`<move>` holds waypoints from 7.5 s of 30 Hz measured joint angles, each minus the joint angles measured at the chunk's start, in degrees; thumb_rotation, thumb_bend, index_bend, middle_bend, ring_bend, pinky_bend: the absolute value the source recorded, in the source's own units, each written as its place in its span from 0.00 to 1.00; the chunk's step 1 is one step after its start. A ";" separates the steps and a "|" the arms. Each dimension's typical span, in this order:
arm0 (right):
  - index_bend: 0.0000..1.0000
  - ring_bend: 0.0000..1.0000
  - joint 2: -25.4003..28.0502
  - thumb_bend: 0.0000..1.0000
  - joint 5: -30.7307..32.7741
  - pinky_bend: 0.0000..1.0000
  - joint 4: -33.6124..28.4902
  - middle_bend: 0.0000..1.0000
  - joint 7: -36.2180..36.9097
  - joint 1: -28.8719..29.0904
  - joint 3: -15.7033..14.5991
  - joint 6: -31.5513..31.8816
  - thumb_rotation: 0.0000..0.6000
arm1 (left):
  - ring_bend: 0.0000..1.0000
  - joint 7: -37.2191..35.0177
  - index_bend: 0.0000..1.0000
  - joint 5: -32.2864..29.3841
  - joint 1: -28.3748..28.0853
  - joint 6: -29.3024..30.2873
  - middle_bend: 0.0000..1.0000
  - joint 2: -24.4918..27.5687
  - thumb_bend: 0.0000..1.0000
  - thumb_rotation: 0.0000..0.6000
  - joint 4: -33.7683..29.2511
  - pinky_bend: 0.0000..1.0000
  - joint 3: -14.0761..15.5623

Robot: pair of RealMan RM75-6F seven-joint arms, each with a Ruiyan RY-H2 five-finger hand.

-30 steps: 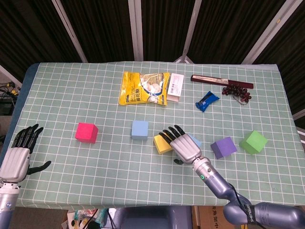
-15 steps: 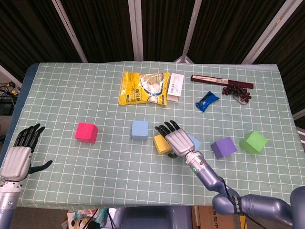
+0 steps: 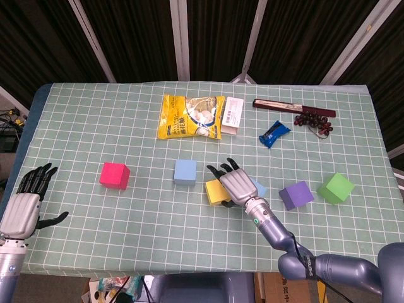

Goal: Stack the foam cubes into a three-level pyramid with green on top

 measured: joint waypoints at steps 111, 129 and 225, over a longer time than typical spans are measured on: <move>0.01 0.22 -13.02 0.23 25.80 0.02 10.70 0.44 -12.69 13.18 6.37 9.01 1.00 | 0.00 -2.94 0.00 -3.32 -0.15 -5.90 0.00 0.68 0.08 1.00 -1.11 0.00 -3.20; 0.00 0.10 -13.50 0.23 25.64 0.00 11.28 0.15 -13.06 13.26 5.78 8.73 1.00 | 0.00 -3.19 0.00 -3.59 -0.09 -6.27 0.00 0.98 0.08 1.00 -1.35 0.00 -3.15; 0.00 0.17 2.58 0.18 25.86 0.00 -7.39 0.32 -16.61 -0.61 -3.10 20.91 1.00 | 0.00 -2.67 0.00 -2.94 -0.19 -5.98 0.00 0.77 0.08 1.00 -1.83 0.00 -3.16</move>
